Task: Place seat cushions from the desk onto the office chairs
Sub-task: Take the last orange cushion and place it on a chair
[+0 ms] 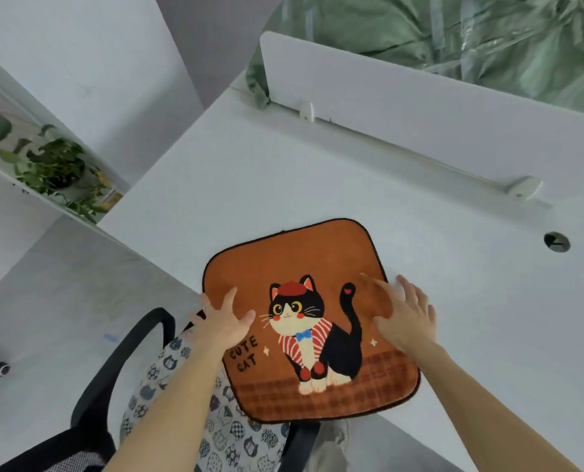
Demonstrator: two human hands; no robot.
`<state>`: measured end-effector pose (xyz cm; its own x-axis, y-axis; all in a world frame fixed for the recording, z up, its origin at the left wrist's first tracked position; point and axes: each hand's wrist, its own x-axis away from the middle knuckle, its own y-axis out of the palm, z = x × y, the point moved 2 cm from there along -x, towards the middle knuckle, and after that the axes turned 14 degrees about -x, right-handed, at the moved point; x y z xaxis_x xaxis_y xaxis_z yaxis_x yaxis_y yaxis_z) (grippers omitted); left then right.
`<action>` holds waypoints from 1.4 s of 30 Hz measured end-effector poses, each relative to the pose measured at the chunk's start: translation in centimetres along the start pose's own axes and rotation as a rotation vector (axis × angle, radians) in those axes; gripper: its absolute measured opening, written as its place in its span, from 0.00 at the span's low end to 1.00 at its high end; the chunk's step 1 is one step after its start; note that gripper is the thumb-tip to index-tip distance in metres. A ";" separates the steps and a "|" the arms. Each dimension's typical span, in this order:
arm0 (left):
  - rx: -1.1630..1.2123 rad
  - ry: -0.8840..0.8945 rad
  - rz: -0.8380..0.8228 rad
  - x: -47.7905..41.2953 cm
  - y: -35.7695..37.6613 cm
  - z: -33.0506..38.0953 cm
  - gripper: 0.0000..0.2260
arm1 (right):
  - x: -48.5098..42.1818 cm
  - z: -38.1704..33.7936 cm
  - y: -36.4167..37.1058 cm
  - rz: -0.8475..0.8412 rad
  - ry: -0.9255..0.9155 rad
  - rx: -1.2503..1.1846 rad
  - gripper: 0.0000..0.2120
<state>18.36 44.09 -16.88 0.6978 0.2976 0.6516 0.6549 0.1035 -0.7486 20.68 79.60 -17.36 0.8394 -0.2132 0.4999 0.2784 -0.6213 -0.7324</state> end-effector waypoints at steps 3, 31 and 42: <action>0.270 0.062 -0.069 0.4 2.9 -0.2 0.37 | 1.9 0.2 1.3 0.121 0.087 -0.072 0.33; 0.659 0.583 -0.475 28.4 8.0 -4.1 0.17 | 49.4 6.6 -1.4 0.555 0.396 -1.244 0.15; 0.423 1.143 -0.189 49.9 11.9 3.0 0.09 | 76.4 19.6 4.3 1.196 0.443 -0.959 0.11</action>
<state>60.08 63.01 6.33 0.5941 -0.7345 0.3279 0.7762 0.4166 -0.4733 95.13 75.45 8.65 0.1060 -0.9902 0.0909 -0.9381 -0.1299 -0.3211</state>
